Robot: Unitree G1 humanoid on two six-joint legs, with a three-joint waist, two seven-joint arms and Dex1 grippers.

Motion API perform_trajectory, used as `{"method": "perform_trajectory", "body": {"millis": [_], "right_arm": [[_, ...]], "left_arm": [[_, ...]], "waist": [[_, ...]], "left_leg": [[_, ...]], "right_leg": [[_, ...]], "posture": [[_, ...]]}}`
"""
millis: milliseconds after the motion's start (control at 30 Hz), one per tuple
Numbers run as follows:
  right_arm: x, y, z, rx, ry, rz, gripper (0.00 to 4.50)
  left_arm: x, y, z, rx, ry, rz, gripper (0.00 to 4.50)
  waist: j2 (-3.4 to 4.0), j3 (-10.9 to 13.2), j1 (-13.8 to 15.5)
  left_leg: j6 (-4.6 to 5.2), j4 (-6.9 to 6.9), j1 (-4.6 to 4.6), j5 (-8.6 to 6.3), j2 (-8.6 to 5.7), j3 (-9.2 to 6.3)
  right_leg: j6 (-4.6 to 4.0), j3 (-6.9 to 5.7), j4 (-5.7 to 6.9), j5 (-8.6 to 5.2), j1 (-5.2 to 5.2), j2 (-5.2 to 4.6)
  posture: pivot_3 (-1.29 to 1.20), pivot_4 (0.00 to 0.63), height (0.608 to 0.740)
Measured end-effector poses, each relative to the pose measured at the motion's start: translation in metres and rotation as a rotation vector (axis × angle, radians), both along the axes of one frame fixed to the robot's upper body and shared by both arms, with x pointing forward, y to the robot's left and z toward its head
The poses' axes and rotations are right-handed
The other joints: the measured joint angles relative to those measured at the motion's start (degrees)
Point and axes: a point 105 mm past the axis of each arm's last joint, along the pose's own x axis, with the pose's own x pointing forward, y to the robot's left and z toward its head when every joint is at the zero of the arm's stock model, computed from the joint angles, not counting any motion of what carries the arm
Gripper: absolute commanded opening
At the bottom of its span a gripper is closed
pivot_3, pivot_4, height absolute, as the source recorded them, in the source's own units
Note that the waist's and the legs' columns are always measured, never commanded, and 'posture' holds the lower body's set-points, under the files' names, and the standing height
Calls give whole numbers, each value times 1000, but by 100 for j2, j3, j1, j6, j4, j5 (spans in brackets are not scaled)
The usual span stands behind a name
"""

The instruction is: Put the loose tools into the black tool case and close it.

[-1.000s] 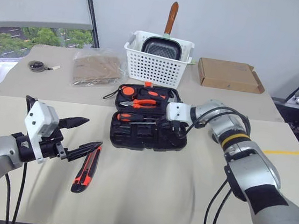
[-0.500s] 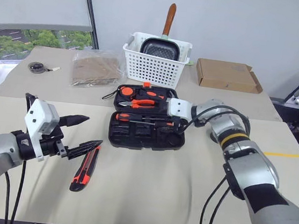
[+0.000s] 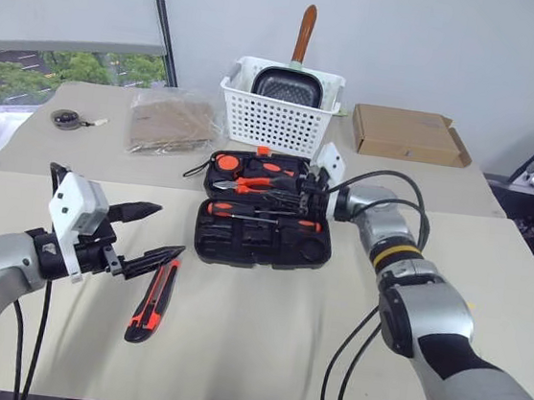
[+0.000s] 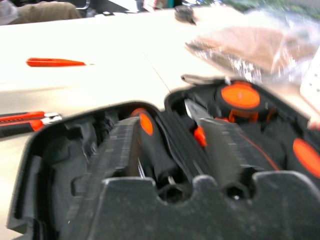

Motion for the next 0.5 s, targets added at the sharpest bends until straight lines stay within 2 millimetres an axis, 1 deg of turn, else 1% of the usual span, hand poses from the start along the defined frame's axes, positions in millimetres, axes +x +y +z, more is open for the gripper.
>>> {"method": "perform_trajectory", "body": {"millis": [33, 67, 167, 267, 300, 433, 500], "right_arm": [[-1, 0, -3, -14, 4, 2, 230], [-1, 0, -6, -28, 7, 3, 110], [-2, -3, -17, -108, 13, -3, 110], [-2, -10, -42, -220, 36, -44, 110], [-2, -10, -45, -239, 37, -43, 110], [0, -10, -45, -289, 20, -55, 110], [1, -10, -45, -300, 13, -63, 110]], "left_arm": [[1, 1, 0, 0, 2, 3, 4500], [1, 1, -1, 1, 3, 6, 4500], [1, 2, -1, 1, 3, 7, 4500], [1, 2, -1, 3, 4, 7, 4500], [1, 2, -2, 6, 4, 8, 4500], [2, 2, -2, 12, 2, 13, 4500], [2, 2, -2, 12, 3, 13, 4500]], "waist": [[0, 0, -5], [0, 0, -6], [0, 0, -12], [0, 0, -11], [2, 1, -11], [1, 0, 0], [0, 0, 5]], "left_leg": [[3, -2, 0, 2, 0, 0], [5, -2, 1, 3, 1, 0], [4, -4, 3, 4, 2, 0], [-2, -4, 3, 0, 2, 0], [-2, -3, 4, 0, 2, 1], [-10, -3, 17, -4, 3, -1], [-29, -2, 22, -15, 3, -2]], "right_leg": [[4, 0, 0, -3, -1, 1], [22, 0, 0, -15, -1, 2], [19, -1, 2, -17, 0, 2], [19, 0, 2, -18, 0, 1], [20, 2, 3, -18, 0, 1], [21, 0, 5, -19, 11, 0], [22, 0, 6, -19, 16, 0]], "posture": [[0, 150, 700], [0, 150, 700], [0, 150, 700], [0, 150, 700], [0, 150, 700], [0, 150, 700], [0, 150, 700]]}}
